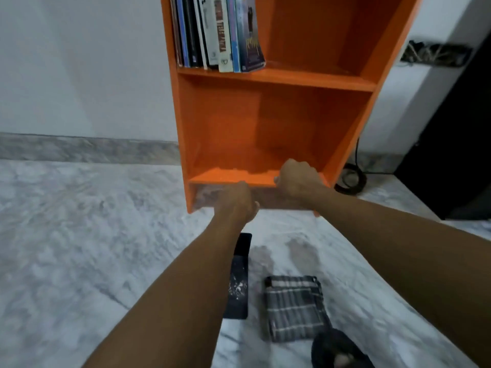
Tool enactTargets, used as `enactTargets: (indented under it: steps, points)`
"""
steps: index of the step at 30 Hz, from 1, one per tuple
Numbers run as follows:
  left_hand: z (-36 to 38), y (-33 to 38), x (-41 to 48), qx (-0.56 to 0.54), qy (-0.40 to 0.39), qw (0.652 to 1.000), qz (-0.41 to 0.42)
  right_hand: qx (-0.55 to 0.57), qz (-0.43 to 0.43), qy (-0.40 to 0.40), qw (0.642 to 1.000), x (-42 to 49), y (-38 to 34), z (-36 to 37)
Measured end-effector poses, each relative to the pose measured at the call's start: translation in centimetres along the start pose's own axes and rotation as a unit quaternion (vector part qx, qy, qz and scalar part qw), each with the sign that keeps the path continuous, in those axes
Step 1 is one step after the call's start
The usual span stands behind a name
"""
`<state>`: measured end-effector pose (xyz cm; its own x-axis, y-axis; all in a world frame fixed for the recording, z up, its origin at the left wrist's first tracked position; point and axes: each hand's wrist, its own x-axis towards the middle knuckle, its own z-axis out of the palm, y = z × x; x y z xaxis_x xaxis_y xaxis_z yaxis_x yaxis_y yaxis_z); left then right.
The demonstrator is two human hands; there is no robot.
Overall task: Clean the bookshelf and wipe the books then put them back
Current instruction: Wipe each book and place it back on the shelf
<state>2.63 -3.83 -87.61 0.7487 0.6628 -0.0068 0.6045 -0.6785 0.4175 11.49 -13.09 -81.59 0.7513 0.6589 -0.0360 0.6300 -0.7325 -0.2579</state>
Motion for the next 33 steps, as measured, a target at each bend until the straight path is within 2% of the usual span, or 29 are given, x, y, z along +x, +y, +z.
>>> enactTargets:
  steps: [3, 6, 10, 13, 17, 21, 24, 27, 30, 33]
  points:
    - [2.5, -0.2, -0.4, 0.048, -0.041, 0.998, 0.026, -0.054, -0.056, -0.113, 0.991, -1.7, 1.4, 1.7]
    - [3.6, -0.9, -0.2, 0.066, -0.039, 0.996, 0.033, -0.101, -0.056, -0.191, 0.975, -1.7, 3.2, 4.9]
    - [6.0, -1.2, -0.4, 0.127, -0.081, 0.989, 0.003, -0.192, -0.057, -0.319, 0.926, -1.7, 5.9, 11.7]
    - [8.3, -1.0, 0.2, 0.197, -0.108, 0.974, 0.008, -0.209, -0.060, -0.368, 0.904, -2.2, 8.3, 16.0]
    - [11.2, -1.9, 1.8, 0.253, -0.118, 0.960, 0.027, -0.207, -0.025, -0.387, 0.898, -3.6, 11.9, 20.6]
    - [13.2, -2.1, 2.3, 0.270, -0.129, 0.954, 0.026, -0.160, -0.020, -0.357, 0.920, -4.3, 13.1, 22.3]
    - [13.7, -2.6, 2.8, 0.289, -0.132, 0.948, 0.032, -0.121, -0.044, -0.379, 0.917, -4.1, 14.1, 22.1]
    - [12.9, -4.4, 2.5, 0.311, -0.150, 0.939, 0.008, -0.088, -0.029, -0.381, 0.920, -4.7, 14.8, 21.8]
    - [11.3, -6.3, 1.4, 0.313, -0.160, 0.936, -0.006, -0.064, -0.007, -0.372, 0.926, -5.6, 14.9, 21.1]
    - [8.8, -6.4, 1.0, 0.298, -0.155, 0.942, 0.023, -0.060, -0.011, -0.333, 0.941, -5.3, 14.8, 18.6]
